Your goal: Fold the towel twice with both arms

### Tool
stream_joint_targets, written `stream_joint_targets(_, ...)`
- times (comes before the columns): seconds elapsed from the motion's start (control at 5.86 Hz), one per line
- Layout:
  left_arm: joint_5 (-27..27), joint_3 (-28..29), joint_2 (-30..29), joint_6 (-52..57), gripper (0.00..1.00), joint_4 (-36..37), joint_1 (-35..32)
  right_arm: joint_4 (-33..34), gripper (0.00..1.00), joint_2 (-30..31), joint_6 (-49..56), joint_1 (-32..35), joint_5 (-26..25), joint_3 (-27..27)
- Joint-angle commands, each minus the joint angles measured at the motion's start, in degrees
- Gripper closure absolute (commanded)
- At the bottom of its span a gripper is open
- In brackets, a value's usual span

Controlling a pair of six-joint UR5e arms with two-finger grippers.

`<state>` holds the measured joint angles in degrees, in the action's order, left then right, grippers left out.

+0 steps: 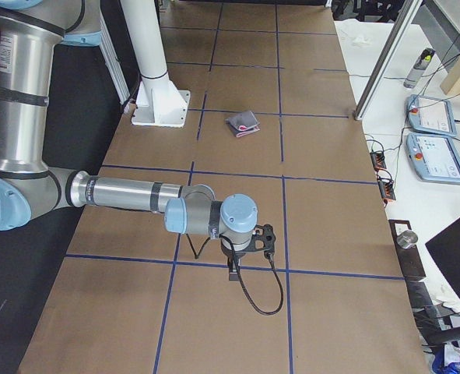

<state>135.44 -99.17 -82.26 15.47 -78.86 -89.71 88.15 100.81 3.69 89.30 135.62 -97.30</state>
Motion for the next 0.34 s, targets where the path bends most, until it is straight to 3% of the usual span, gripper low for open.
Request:
stream_joint_targets(0.0, 0.1, -0.1, 0.0, 0.0, 0.00, -0.1, 0.0, 0.0, 0.00, 0.0, 0.0, 0.0, 0.0, 0.0)
stream_joint_targets(0.17, 0.1, -0.2, 0.0, 0.0, 0.00, -0.1, 0.0, 0.0, 0.00, 0.0, 0.0, 0.0, 0.0, -0.1)
